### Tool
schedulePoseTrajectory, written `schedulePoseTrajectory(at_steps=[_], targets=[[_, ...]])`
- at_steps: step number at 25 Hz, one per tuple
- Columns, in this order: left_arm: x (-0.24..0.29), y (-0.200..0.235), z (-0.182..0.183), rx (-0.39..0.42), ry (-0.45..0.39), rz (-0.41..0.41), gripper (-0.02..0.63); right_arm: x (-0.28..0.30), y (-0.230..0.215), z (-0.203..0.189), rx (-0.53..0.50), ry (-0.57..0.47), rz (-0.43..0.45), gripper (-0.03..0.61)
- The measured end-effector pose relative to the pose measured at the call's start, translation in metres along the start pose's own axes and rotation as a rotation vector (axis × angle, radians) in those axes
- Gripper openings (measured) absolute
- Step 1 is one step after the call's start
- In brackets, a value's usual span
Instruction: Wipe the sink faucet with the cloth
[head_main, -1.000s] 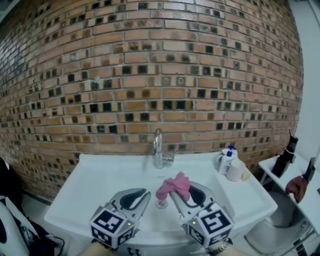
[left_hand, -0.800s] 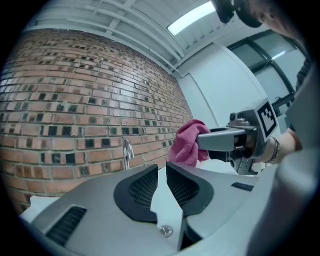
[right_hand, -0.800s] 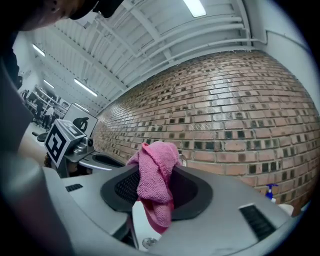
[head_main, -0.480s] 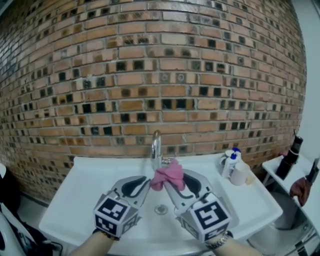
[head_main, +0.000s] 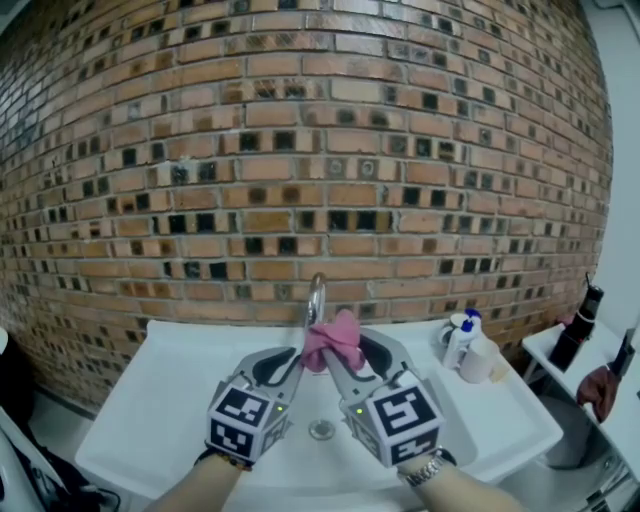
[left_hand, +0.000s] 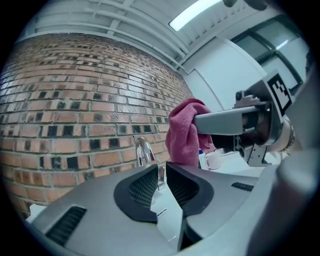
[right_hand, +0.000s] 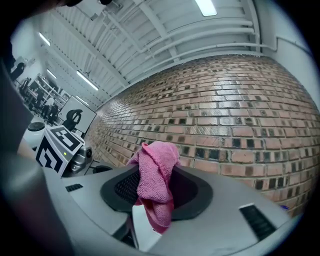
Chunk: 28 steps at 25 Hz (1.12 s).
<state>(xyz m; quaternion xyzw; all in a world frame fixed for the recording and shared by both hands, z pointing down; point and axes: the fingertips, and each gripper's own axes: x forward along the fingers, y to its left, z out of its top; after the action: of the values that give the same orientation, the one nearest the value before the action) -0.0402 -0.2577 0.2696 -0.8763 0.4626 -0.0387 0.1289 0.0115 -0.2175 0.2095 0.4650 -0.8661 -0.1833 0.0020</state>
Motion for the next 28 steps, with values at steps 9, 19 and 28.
schedulePoseTrajectory(at_steps=[9,19,28], targets=[[0.018,0.021,-0.015,-0.014,-0.001,0.048,0.058,0.028,-0.007,0.002,-0.013,0.028,-0.030,0.158],[0.026,0.022,-0.030,-0.032,-0.014,0.026,0.058,0.066,-0.014,-0.008,-0.044,0.060,-0.029,0.158],[0.019,0.028,-0.026,-0.064,-0.011,0.015,0.058,0.092,-0.029,-0.014,-0.029,0.090,-0.043,0.158]])
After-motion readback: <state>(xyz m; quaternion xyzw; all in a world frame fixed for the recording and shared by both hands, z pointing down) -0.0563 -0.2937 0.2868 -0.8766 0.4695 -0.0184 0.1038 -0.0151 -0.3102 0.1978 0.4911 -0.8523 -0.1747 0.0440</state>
